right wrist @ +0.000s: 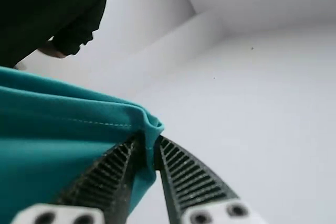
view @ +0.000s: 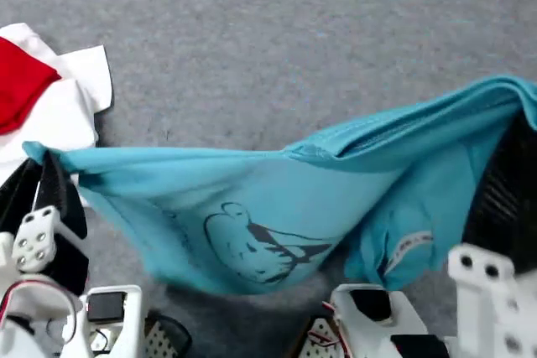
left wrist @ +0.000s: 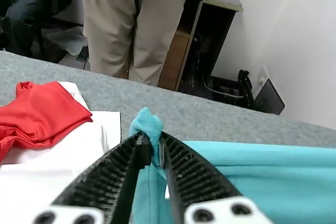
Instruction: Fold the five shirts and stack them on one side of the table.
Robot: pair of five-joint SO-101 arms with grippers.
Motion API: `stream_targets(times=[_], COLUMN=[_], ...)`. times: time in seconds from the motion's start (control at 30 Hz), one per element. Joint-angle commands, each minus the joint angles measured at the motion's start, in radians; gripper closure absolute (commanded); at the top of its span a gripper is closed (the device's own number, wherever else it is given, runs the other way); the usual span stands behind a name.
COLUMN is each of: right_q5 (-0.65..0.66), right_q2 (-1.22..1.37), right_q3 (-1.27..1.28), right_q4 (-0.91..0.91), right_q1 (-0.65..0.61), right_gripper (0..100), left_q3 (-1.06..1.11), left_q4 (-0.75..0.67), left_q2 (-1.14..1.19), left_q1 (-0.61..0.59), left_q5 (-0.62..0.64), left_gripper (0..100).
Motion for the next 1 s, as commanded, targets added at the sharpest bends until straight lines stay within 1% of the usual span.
stream_targets(times=[0.0, 0.13, 0.23, 0.3, 0.4, 0.53, 0.63, 0.73, 0.8, 0.87, 0.97], right_q5=[0.012, 0.011, 0.005, 0.005, -0.020, -0.074, -0.106, -0.153, -0.157, -0.150, -0.150], right_q2=[0.004, 0.004, 0.004, 0.002, 0.002, 0.004, 0.004, 0.004, 0.004, 0.005, 0.041], right_q3=[0.105, 0.259, 0.415, 0.545, 0.754, 1.041, 1.257, 1.448, 1.541, 1.606, 1.629], right_q4=[-0.029, -0.035, -0.101, -0.164, -0.295, -0.554, -0.812, -1.088, -1.235, -1.350, -1.465], right_q1=[0.019, 0.013, 0.012, 0.010, 0.010, 0.012, 0.012, 0.012, -0.013, -0.031, -0.064], right_gripper=[99.5, 99.5, 99.5, 99.5, 99.5, 99.5, 99.5, 99.5, 99.5, 99.5, 99.5], left_q3=[-0.017, 0.097, 0.258, 0.379, 0.583, 0.786, 0.809, 0.775, 0.738, 0.694, 0.626], left_q4=[0.002, -0.035, -0.147, -0.256, -0.485, -0.779, -0.910, -1.037, -1.105, -1.137, -1.137], left_q2=[0.001, 0.012, 0.012, 0.013, 0.015, 0.045, 0.142, 0.271, 0.358, 0.438, 0.530], left_q1=[-0.012, -0.005, -0.003, -0.003, -0.009, -0.011, -0.028, -0.046, -0.049, -0.046, -0.041], left_q5=[-0.006, -0.005, 0.008, 0.032, 0.043, 0.041, 0.043, 0.046, 0.046, 0.046, 0.046], left_gripper=[98, 98, 98, 98, 98, 98, 98, 98, 98, 98, 98])
